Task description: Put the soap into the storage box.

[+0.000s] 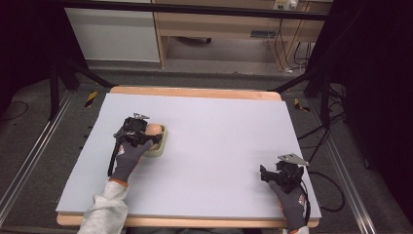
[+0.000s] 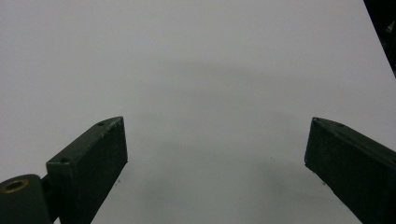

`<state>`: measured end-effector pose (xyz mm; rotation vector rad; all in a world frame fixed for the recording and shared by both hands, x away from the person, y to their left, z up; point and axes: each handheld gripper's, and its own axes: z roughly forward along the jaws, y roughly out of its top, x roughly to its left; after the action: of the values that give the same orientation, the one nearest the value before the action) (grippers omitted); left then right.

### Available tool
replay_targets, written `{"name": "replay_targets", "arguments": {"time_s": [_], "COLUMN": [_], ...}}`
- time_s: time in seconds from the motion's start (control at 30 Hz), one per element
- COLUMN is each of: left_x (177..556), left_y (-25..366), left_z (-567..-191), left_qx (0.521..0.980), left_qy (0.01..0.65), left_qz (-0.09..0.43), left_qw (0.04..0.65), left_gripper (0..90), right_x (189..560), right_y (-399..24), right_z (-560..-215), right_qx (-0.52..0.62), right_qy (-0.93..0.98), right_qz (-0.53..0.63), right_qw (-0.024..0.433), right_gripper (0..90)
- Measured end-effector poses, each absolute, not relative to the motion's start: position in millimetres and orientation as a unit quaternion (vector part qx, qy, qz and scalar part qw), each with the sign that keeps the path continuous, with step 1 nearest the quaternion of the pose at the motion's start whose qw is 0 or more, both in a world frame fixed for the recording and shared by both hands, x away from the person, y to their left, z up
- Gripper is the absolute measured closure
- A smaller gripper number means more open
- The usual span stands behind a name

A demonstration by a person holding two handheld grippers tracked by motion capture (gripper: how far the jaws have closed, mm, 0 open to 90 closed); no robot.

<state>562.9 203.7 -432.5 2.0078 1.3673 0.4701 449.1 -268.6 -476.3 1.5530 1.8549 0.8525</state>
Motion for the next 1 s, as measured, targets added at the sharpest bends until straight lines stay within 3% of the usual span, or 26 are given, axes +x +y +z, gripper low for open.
{"name": "replay_targets", "arguments": {"time_s": [1.0], "left_x": [572], "left_y": [202], "left_z": [-446], "left_qx": [0.757], "left_qy": [0.544], "left_qz": [0.178], "left_qw": [0.315], "left_gripper": [31.1], "right_x": [449], "right_y": [-268], "right_z": [-477], "right_qx": [0.578], "right_qy": [0.696], "right_qz": [0.317], "right_qw": [0.284], "right_gripper": [6.1]}}
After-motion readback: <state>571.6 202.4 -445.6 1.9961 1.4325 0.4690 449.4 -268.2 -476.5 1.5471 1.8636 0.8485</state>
